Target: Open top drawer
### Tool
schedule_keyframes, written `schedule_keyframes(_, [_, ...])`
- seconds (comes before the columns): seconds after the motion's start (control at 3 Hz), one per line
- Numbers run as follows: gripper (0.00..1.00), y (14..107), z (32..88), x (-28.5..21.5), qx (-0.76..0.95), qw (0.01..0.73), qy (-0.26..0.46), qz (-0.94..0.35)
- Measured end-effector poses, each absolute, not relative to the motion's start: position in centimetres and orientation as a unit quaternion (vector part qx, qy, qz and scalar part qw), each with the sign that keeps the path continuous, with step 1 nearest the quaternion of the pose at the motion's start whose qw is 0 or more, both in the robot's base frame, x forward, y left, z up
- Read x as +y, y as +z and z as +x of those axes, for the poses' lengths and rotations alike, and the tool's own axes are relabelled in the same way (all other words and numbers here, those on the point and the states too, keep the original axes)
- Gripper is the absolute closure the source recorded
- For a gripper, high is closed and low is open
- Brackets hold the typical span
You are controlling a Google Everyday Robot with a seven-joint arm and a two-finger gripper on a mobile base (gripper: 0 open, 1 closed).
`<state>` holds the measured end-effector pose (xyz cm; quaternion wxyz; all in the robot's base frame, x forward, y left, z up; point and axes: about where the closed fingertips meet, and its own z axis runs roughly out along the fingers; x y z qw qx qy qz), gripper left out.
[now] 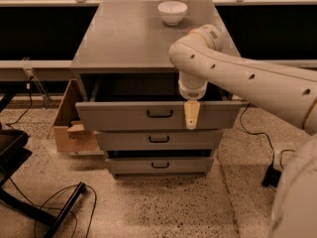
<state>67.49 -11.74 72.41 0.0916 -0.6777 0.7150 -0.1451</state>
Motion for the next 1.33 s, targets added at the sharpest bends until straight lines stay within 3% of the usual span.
schedule_keyframes(0.67, [0.00, 66.5, 67.4, -15.7, 0.755, 0.045, -0.116, -0.644])
schedule_keyframes(1.0, [0.13, 65.3, 65.8, -17.0, 0.770, 0.033, -0.112, -0.627])
schedule_keyframes(1.33, [0.36, 67.0, 62.2, -18.5, 0.785, 0.020, -0.129, -0.606])
